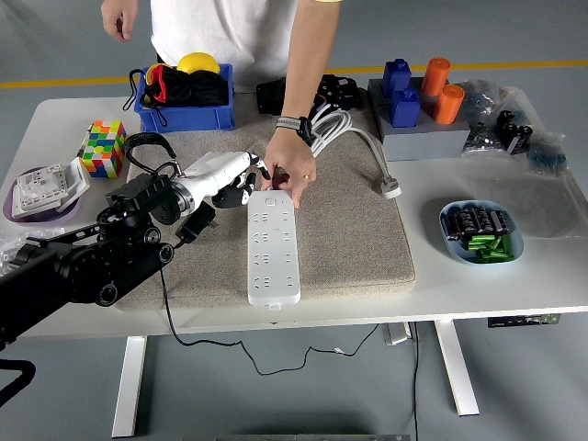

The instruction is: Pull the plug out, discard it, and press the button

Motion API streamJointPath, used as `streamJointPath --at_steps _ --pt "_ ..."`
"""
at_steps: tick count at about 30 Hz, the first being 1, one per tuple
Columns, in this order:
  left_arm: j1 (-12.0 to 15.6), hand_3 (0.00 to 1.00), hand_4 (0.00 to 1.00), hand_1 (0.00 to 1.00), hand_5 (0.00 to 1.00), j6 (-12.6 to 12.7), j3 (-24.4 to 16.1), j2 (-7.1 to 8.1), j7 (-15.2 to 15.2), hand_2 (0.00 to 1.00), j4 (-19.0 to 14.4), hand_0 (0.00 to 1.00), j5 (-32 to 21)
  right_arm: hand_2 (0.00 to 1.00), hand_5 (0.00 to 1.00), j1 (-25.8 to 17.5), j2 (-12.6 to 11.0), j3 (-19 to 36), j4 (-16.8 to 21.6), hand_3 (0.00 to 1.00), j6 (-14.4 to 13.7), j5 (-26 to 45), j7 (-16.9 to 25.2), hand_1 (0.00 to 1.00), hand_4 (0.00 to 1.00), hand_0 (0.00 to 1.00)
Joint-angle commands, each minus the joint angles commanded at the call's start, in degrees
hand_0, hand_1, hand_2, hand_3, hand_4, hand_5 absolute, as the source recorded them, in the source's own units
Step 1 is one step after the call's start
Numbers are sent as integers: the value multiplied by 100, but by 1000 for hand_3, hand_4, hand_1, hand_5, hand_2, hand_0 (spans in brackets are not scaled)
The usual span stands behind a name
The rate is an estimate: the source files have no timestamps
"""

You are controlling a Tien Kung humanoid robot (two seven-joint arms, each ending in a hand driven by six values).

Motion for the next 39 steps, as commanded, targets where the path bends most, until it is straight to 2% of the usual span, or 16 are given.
streamJointPath --at_steps 1,2,7,8,13,14,19,20,29,31,32,39 --pt "47 650 2 157 2 -9 -171 27 -1 181 -60 241 20 655 503 -3 1 4 -1 621 1 -3 -1 667 675 750" --pt "93 685 500 445 2 -25 -334 54 9 468 -113 388 50 655 503 -4 1 6 -1 621 2 -7 -2 666 675 750" --pt "377 685 500 445 2 -189 -1162 235 139 468 -349 388 70 655 503 -12 -1 13 6 621 -2 -11 -1 666 675 750" --pt "453 776 775 759 2 -242 -1342 277 178 684 -380 729 43 655 502 -12 1 19 7 621 -6 -11 2 666 675 749" --pt "769 776 775 759 2 -318 -1864 400 172 684 -393 729 -109 655 502 -6 14 19 9 621 -7 -18 6 666 675 749" --pt "850 804 841 837 282 -320 -1962 423 162 761 -389 798 -141 655 502 -5 17 12 9 621 -5 -18 6 667 675 749" --pt "1213 804 841 837 282 -294 -2495 493 93 761 -426 798 -256 655 502 -2 14 -4 7 621 -6 -20 4 667 675 749" --pt "1290 811 853 870 529 -291 -2637 501 79 802 -441 828 -286 655 503 -1 11 -10 6 621 -5 -21 1 667 675 749" --pt "1888 794 827 839 545 -222 -3878 478 -23 774 -452 827 -224 655 503 6 3 -30 3 621 -6 -24 -3 667 675 749" --pt "1972 794 827 839 545 -223 -4020 467 -20 774 -450 827 -193 655 503 8 4 -26 3 621 -5 -28 -3 667 675 749" --pt "2025 783 808 803 542 -222 -4096 460 -23 747 -450 820 -176 655 502 9 6 -24 4 621 -6 -27 -1 666 675 749" --pt "2247 781 801 794 526 -243 -4396 400 -31 742 -471 814 -102 655 503 2 11 -5 9 621 -8 -38 3 666 675 749"
